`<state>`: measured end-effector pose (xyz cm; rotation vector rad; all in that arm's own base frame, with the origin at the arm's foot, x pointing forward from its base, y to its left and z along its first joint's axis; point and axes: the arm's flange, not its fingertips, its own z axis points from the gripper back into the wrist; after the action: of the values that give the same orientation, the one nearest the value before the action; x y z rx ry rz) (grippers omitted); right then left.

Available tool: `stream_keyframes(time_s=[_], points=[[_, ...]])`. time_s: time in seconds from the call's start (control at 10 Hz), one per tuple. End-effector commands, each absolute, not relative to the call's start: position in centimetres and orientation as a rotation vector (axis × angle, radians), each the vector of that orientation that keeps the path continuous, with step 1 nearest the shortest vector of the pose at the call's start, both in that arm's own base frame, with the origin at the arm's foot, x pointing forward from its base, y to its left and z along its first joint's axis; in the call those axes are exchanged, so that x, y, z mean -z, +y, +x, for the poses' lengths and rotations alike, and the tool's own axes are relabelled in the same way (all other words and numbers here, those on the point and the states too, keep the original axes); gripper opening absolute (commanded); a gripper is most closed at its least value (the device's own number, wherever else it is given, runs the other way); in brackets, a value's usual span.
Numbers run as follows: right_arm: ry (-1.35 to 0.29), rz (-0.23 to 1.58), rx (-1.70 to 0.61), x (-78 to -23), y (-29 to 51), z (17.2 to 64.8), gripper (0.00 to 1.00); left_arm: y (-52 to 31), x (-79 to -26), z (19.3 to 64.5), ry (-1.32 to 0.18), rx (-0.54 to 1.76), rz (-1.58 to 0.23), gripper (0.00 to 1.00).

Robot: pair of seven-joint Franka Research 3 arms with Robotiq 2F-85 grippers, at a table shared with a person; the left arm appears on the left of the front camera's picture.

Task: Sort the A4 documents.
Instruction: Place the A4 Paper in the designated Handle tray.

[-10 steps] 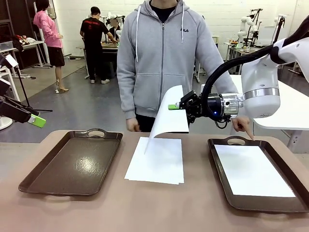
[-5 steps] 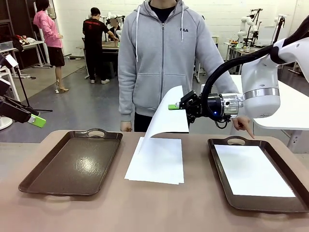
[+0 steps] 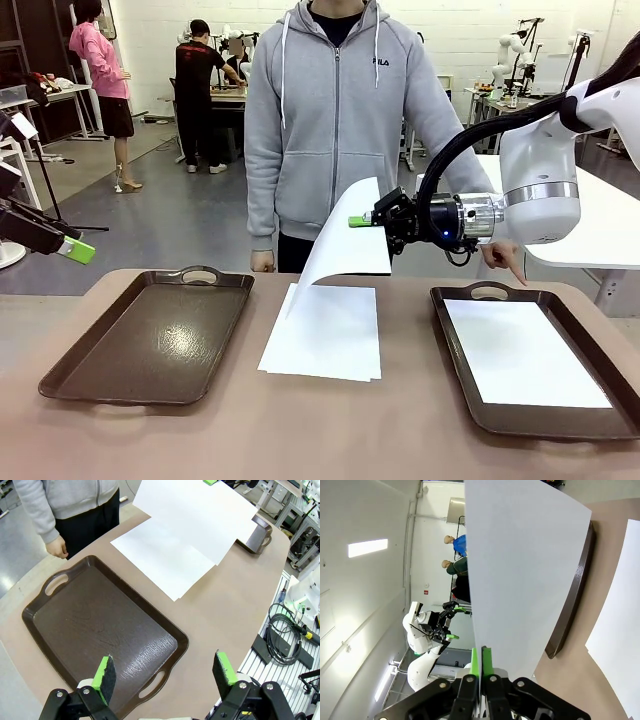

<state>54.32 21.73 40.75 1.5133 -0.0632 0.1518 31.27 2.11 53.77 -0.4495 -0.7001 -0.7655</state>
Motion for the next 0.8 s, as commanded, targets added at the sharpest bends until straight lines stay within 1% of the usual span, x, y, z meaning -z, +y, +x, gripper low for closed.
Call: stream_keyframes(time_s=[0.0,0.2,0.5,0.7], points=[[-0.063,1.513,-0.152,-40.8,21.7,54.3,0.01,2.3,-53.6,31.4,-0.713,0.786,-0.465,1.0],[-0.054,1.517,-0.126,-41.5,19.8,53.1,0.01,2.3,-53.6,31.4,-0.713,0.786,-0.465,1.0],[-0.054,1.504,-0.151,-43.5,15.7,50.8,0.01,2.3,-53.6,31.4,-0.713,0.786,-0.465,1.0],[-0.009,1.476,-0.179,-45.1,12.4,50.2,0.01,2.3,-53.6,31.4,-0.713,0.786,-0.465,1.0]])
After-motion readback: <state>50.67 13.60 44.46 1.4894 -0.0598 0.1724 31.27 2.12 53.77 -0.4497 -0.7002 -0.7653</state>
